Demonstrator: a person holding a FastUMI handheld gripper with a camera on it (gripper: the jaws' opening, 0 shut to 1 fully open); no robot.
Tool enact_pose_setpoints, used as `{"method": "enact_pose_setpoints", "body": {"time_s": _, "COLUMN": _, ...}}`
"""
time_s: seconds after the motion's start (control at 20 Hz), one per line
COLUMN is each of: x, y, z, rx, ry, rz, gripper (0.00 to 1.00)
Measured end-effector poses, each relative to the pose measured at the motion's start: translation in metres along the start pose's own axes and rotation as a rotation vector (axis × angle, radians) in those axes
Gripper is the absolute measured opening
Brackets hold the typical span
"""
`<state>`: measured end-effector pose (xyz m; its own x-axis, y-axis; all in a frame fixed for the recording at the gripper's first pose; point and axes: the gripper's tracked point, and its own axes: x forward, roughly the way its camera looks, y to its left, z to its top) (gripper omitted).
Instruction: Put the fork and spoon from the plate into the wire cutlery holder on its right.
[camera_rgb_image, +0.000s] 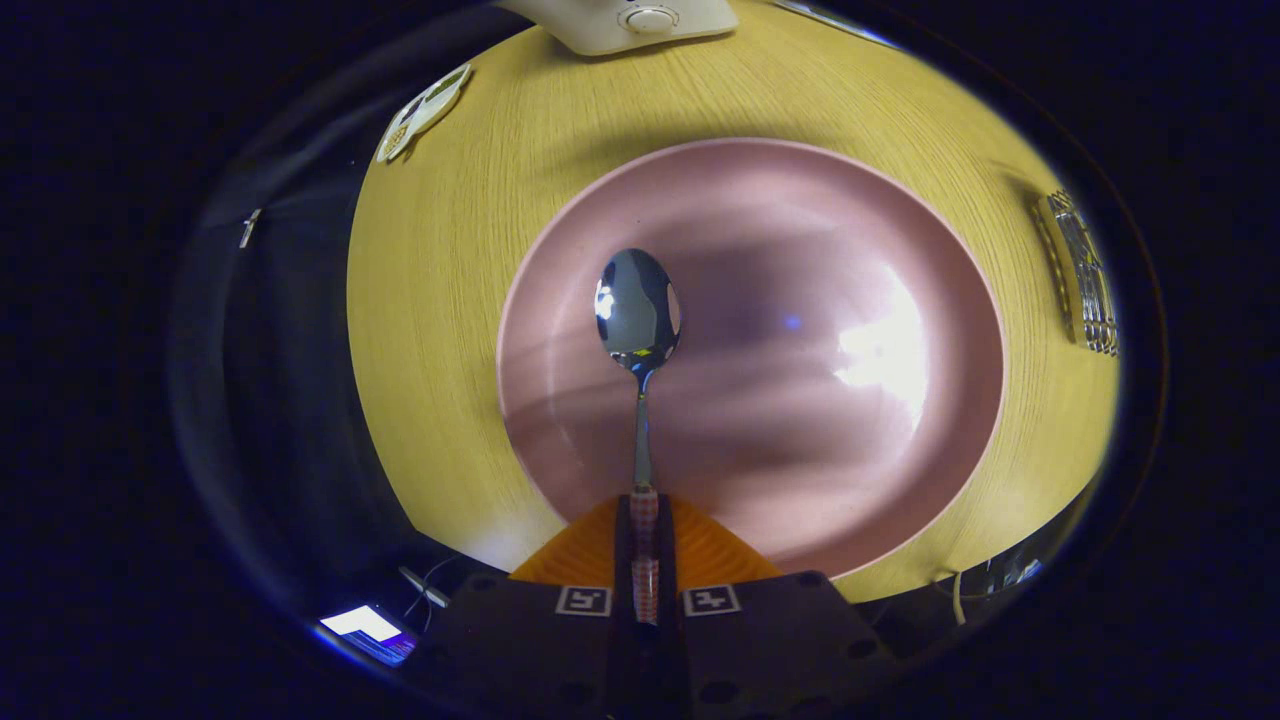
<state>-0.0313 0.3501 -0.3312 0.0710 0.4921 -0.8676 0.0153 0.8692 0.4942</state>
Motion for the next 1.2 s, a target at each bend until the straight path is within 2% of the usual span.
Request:
{"method": "enact_pose_setpoints", "body": {"time_s": 0.25, "x": -0.049, "y": -0.001, "z": 0.003, "rx": -0.062, "ry": 0.008, "rz": 0.125, "gripper": 0.11}}
{"method": "enact_pose_setpoints", "body": {"time_s": 0.4, "x": -0.102, "y": -0.007, "z": 0.001, "rx": -0.163, "ry": 0.003, "rz": 0.180, "gripper": 0.10}}
{"method": "enact_pose_setpoints", "body": {"time_s": 0.5, "x": -0.144, "y": -0.024, "z": 0.008, "rx": -0.236, "ry": -0.009, "rz": 0.179, "gripper": 0.10}}
{"method": "enact_pose_setpoints", "body": {"time_s": 0.65, "x": -0.208, "y": -0.065, "z": 0.024, "rx": -0.288, "ry": -0.008, "rz": 0.129, "gripper": 0.10}}
{"method": "enact_pose_setpoints", "body": {"time_s": 0.85, "x": -0.266, "y": -0.148, "z": 0.039, "rx": -0.319, "ry": 0.052, "rz": -0.039, "gripper": 0.10}}
{"method": "enact_pose_setpoints", "body": {"time_s": 1.05, "x": -0.283, "y": -0.211, "z": 0.030, "rx": -0.296, "ry": 0.239, "rz": -0.165, "gripper": 0.10}}
{"method": "enact_pose_setpoints", "body": {"time_s": 1.2, "x": -0.274, "y": -0.231, "z": 0.029, "rx": -0.257, "ry": 0.362, "rz": -0.236, "gripper": 0.10}}
